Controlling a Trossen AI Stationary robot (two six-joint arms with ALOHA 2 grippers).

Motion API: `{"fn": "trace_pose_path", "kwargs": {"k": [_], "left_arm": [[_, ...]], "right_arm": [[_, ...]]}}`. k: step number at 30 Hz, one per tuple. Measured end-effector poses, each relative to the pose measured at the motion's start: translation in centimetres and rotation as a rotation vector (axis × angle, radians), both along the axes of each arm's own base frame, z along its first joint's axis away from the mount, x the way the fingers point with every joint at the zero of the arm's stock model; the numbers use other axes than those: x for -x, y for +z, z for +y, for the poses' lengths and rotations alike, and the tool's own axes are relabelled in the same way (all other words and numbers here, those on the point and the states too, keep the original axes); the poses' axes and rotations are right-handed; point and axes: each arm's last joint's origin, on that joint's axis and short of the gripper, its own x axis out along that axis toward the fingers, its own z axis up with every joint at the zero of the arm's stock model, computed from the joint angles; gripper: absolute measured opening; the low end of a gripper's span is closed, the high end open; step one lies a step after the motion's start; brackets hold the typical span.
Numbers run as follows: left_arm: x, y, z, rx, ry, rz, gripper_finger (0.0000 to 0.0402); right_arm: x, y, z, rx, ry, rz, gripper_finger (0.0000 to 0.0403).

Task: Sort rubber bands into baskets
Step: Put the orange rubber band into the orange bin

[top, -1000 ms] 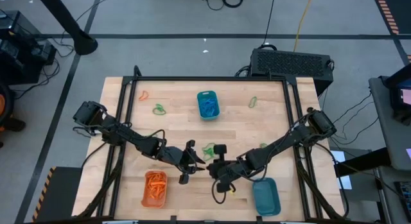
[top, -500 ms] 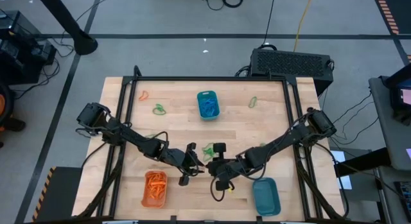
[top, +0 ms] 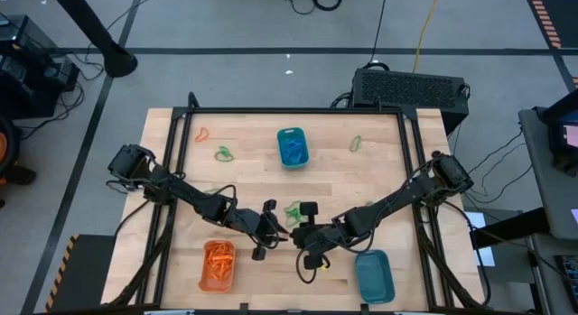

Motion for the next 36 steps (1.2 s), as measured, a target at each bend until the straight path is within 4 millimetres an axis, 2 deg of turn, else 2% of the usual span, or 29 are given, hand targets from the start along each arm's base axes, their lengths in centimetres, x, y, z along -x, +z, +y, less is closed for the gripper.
{"fn": "trace_pose_path", "kwargs": {"k": [3,5,10,16,19,23,28,31,36], "left_arm": [[0.0,0.0,0.0,-0.02,-0.013,-0.005,0.0034],[0.0,0.0,0.0,-0.02,-0.013,-0.005,0.0012],[0.0,0.0,0.0,-0.022,-0.015,-0.006,0.0005],[0.3,0.2,0.0,-0.029,-0.017,0.018,0.0003],[1.1,0.9,-0.2,-0.046,-0.03,0.086,0.0003],[3.6,2.2,-1.2,-0.023,-0.089,0.237,0.0002],[7.8,4.1,-2.5,0.041,-0.09,0.422,0.0001],[10.4,4.6,-3.1,0.054,-0.035,0.534,0.0001],[13.2,4.2,-4.3,0.067,0.057,0.691,0.0001]], "right_arm": [[0.0,0.0,0.0,0.0,0.0,0.0,0.0],[0.0,0.0,0.0,-0.001,0.0,0.0,0.0001],[0.0,0.0,0.0,0.0,-0.002,-0.001,0.003],[0.0,0.0,0.0,-0.048,-0.045,-0.005,0.0112],[0.1,0.2,-0.1,-0.048,-0.046,-0.002,0.0151],[0.8,1.3,-0.2,-0.097,-0.058,0.008,0.0188],[1.9,2.5,-0.7,-0.14,-0.122,0.045,0.0203],[2.6,2.2,-1.1,-0.132,-0.164,0.116,0.0202],[4.2,0.8,-1.9,-0.095,-0.288,0.296,0.0193]]}}
